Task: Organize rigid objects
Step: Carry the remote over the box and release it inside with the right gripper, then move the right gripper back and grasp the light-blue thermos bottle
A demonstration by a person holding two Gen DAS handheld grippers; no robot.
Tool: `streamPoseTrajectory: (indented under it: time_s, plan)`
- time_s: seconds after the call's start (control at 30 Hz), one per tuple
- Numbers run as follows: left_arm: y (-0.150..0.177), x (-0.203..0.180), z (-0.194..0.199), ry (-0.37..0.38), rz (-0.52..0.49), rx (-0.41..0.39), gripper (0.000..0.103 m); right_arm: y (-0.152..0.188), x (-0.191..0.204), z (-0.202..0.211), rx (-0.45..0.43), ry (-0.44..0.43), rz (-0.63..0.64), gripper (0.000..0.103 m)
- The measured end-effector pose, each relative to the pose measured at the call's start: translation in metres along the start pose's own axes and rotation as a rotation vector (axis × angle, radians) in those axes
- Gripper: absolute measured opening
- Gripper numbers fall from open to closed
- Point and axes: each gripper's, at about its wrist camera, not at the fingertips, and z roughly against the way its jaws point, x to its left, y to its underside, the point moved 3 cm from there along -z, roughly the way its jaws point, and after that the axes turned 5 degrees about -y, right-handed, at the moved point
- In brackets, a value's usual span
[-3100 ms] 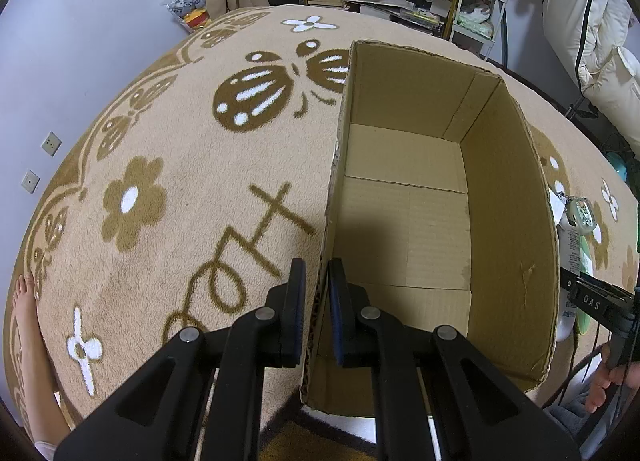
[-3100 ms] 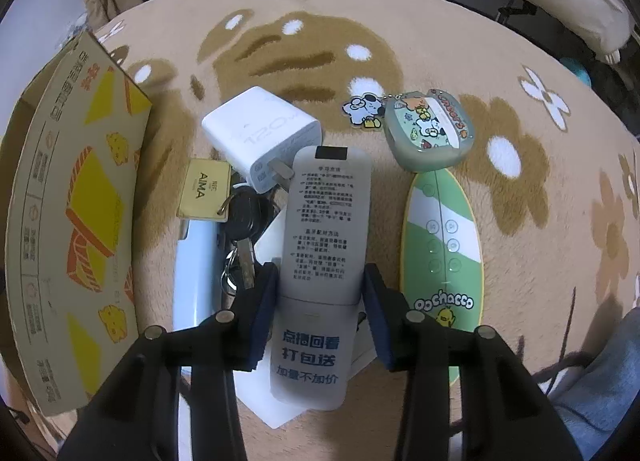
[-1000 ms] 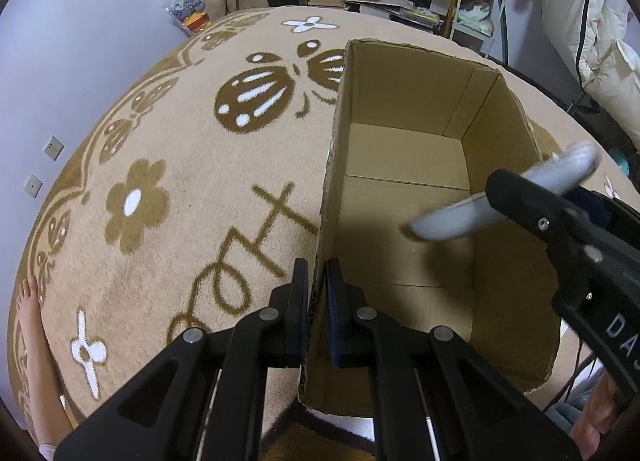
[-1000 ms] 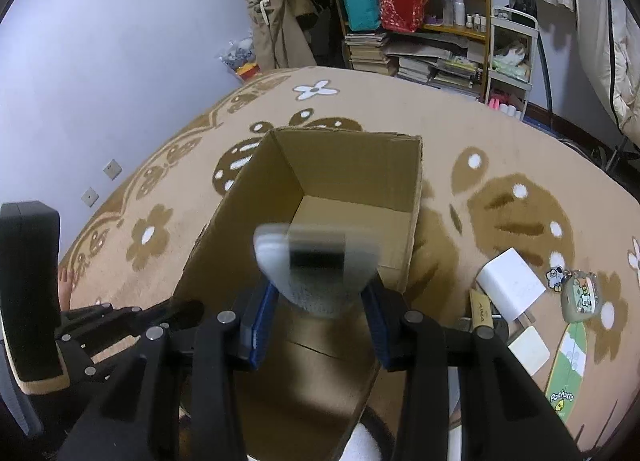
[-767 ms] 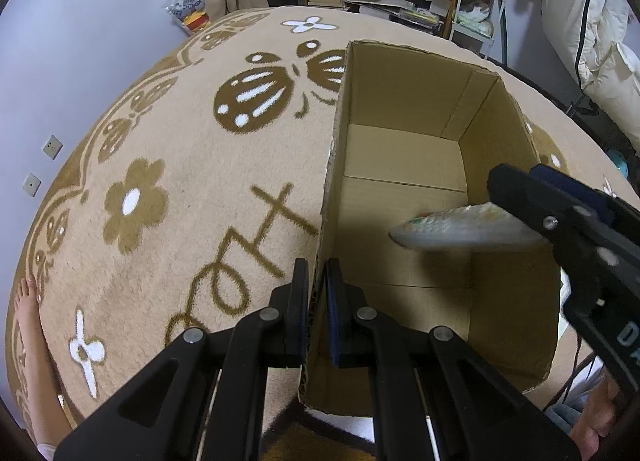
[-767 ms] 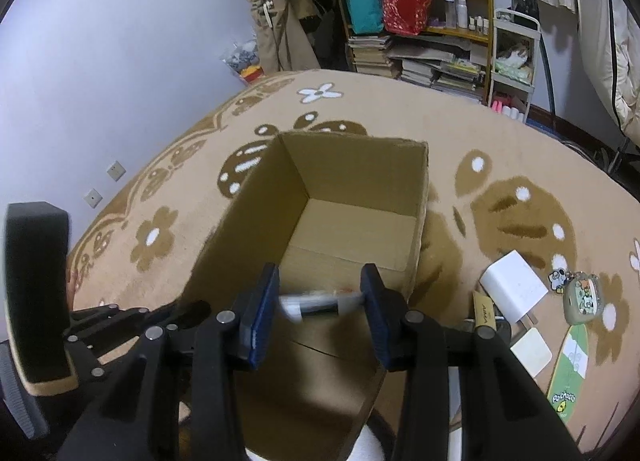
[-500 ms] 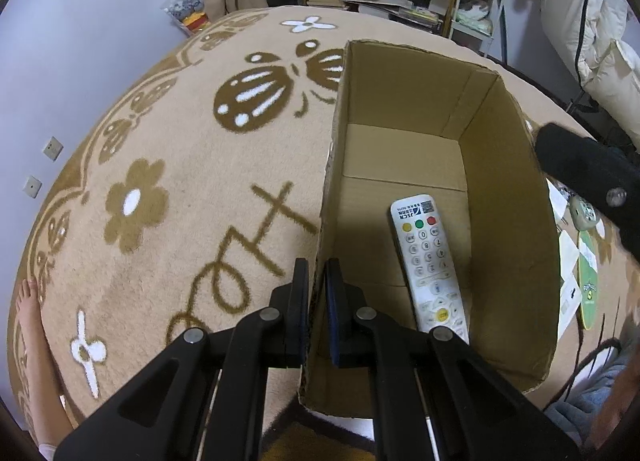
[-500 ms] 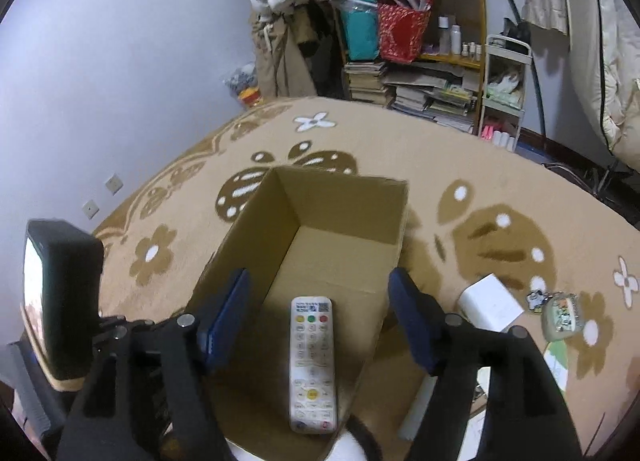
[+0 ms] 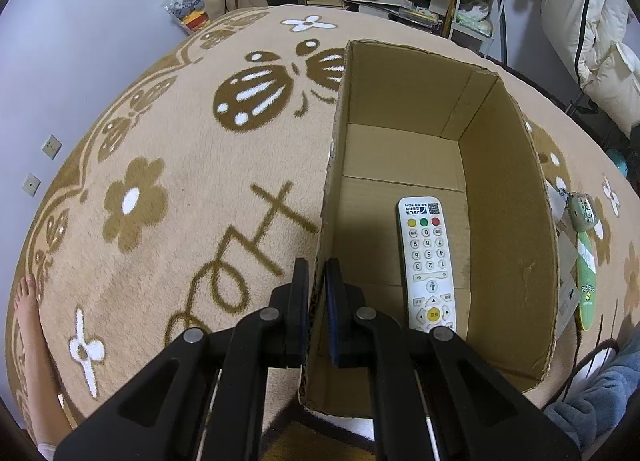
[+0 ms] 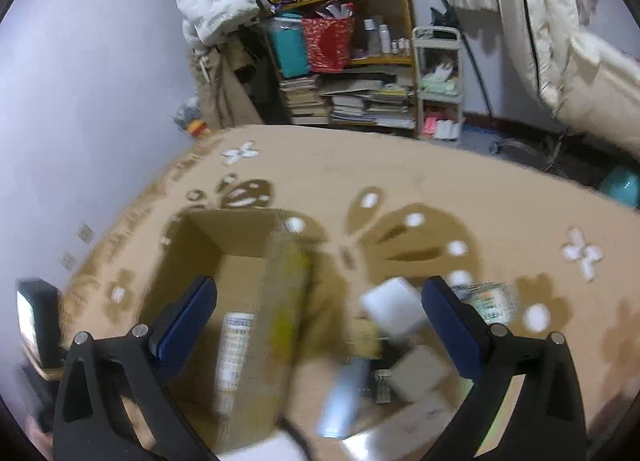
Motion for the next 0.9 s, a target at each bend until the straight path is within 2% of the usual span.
streamPoseTrajectory:
  time_s: [0.2,0.37,0.6,0.7,0.77,0.9]
  plan:
    - [0.000,0.000,0.000,0.000,0.001,0.001,0.007,0.007,-0.030,-0.004,0.050,0.042,-0.040,0.103]
    - [0.000,0.000,0.000,0.000,0.001,0.000,0.007,0.020,-0.038,-0.014,0.098,0.013,-0.086,0.103]
    - [0.000,0.000,0.000,0.001,0.002,0.001,0.007,0.046,-0.027,-0.039,0.247,-0.029,-0.063,0.103]
    - [0.000,0.000,0.000,0.003,0.004,0.002,0.007,0.054,-0.018,-0.046,0.298,-0.065,-0.046,0.086]
    - [0.000,0.001,-0.001,0.005,0.006,0.002,0.007,0.059,-0.013,-0.051,0.323,-0.073,-0.038,0.082]
    - [0.001,0.001,-0.001,0.007,0.007,0.003,0.007,0.066,-0.005,-0.060,0.377,-0.074,0.000,0.051]
